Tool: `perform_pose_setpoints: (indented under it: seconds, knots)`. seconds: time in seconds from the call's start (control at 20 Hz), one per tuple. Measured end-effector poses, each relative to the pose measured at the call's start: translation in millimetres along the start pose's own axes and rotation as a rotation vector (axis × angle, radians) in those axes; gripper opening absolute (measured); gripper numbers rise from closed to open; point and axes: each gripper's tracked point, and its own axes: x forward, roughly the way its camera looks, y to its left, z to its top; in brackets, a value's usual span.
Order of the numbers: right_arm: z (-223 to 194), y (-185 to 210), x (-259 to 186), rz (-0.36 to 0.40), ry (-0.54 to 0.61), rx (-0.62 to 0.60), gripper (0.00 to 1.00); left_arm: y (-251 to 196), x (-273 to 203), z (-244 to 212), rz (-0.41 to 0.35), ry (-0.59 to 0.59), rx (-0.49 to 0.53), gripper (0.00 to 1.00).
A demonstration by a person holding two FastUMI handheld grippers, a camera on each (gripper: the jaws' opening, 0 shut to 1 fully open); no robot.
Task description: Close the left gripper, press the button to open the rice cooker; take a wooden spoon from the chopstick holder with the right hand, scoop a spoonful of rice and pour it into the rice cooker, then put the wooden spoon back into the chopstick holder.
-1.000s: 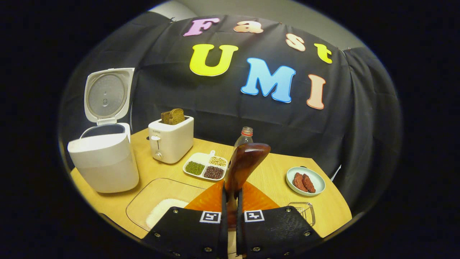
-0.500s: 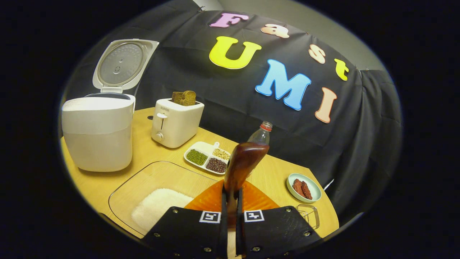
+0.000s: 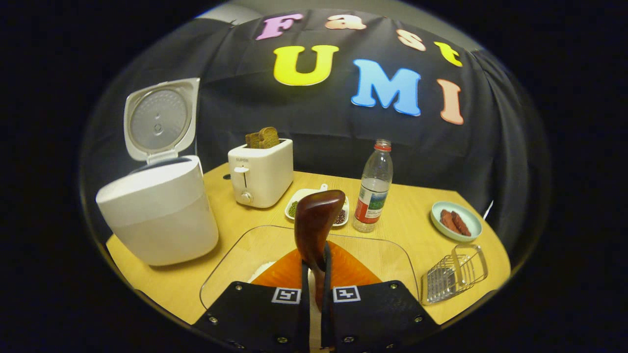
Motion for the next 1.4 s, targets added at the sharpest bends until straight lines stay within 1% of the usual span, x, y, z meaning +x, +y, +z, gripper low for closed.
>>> perform_pose_setpoints:
  seconds: [0.1,0.25,0.3,0.35,0.45,0.5,0.55,0.7,0.75,0.8,0.85,1.0,1.2,1.4]
  knots:
    - [2.4,-8.0,0.0,0.015,0.008,0.129,0.10,-2.6,-0.7,-1.5,-0.003,0.004,0.008,0.97]
    - [0.8,-14.2,-0.8,0.050,0.024,0.254,0.10,-10.5,-1.6,-3.1,-0.016,0.013,0.004,0.97]
    - [-0.4,-18.2,-0.7,0.054,0.031,0.300,0.09,-12.5,-2.3,-1.3,-0.021,0.011,0.004,0.96]
    - [-1.1,-20.7,-0.1,0.064,0.039,0.356,0.10,-14.8,-2.7,-0.3,-0.025,0.009,0.006,0.97]
    - [-3.7,-31.8,0.9,0.069,0.062,0.475,0.10,-18.6,-2.1,0.4,-0.031,0.007,0.019,0.96]
    - [-4.4,-36.6,0.5,0.075,0.073,0.533,0.09,-19.2,-2.6,2.0,-0.033,0.002,0.029,0.97]
    - [-4.0,-40.9,0.1,0.079,0.078,0.586,0.09,-19.4,-3.1,3.5,-0.034,-0.002,0.038,0.96]
    - [4.9,-49.5,-4.6,0.102,0.066,0.716,0.09,-22.5,-6.9,2.3,-0.034,-0.006,0.042,0.97]
    - [8.0,-51.4,-6.9,0.110,0.060,0.751,0.10,-22.8,-7.8,1.7,-0.035,-0.003,0.035,0.98]
    - [12.3,-54.9,-9.2,0.115,0.057,0.783,0.09,-22.7,-7.9,0.9,-0.033,-0.002,0.031,0.96]
    - [16.4,-56.9,-12.3,0.125,0.054,0.820,0.09,-21.2,-7.2,-0.1,-0.030,-0.002,0.031,0.98]
    - [30.9,-59.7,-20.1,0.163,0.042,0.927,0.09,-20.2,-7.0,-4.8,-0.025,0.001,0.019,0.98]
    - [50.3,-60.7,-24.3,0.201,0.050,1.030,0.09,-18.7,-6.4,-12.3,-0.018,0.009,-0.014,0.98]
    - [79.8,-36.6,-29.4,0.287,0.050,1.100,0.09,-10.8,-7.8,-22.2,-0.005,0.026,-0.036,0.98]
